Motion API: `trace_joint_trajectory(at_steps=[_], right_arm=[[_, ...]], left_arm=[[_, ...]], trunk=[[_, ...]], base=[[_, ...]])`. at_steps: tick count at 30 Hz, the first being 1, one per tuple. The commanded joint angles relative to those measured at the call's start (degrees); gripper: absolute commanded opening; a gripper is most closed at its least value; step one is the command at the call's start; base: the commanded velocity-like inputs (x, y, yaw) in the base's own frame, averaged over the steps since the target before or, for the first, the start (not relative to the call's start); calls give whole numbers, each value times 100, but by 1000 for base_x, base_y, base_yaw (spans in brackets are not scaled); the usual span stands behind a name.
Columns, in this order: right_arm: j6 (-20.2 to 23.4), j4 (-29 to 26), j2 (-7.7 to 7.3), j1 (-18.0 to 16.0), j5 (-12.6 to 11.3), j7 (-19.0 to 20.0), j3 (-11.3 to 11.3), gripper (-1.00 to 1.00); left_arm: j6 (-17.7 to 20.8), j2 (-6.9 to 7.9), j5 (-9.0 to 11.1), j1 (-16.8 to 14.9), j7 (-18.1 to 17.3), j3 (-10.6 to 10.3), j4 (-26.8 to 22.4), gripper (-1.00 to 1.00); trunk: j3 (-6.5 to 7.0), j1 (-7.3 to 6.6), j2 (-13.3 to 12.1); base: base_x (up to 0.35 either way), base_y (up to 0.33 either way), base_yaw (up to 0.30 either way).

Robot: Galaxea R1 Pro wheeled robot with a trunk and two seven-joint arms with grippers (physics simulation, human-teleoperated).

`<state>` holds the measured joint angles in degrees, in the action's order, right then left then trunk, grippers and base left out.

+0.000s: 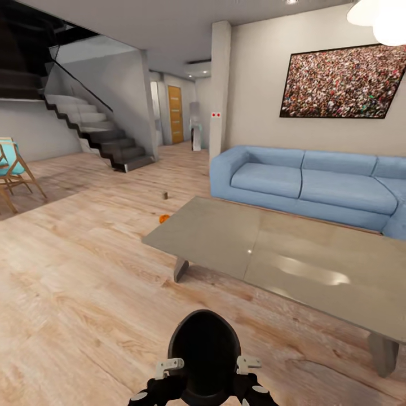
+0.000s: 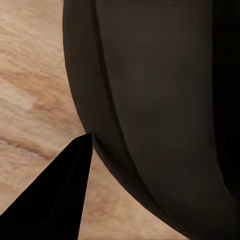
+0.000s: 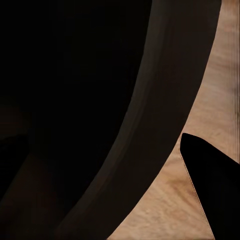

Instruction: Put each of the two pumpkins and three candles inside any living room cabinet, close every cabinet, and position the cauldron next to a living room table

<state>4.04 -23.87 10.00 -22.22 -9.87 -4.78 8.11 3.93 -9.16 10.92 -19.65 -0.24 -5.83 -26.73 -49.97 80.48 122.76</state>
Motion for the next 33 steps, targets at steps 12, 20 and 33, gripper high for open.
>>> trace_joint_trajectory(at_steps=[12, 20, 33], right_arm=[[29, -4, -7, -11, -147, 162, -29, -100], [29, -4, -7, -11, -147, 162, -29, -100], [31, -4, -7, -11, -147, 159, -29, -100]], left_arm=[[29, 28, 94, 5, -176, -94, -34, -100], [30, 36, 94, 7, -171, -94, -34, -100], [36, 32, 94, 6, -170, -94, -34, -100]], trunk=[[55, -1, 3], [94, -1, 3], [158, -1, 3]], base=[[0, 0, -244], [0, 0, -244], [0, 0, -244]])
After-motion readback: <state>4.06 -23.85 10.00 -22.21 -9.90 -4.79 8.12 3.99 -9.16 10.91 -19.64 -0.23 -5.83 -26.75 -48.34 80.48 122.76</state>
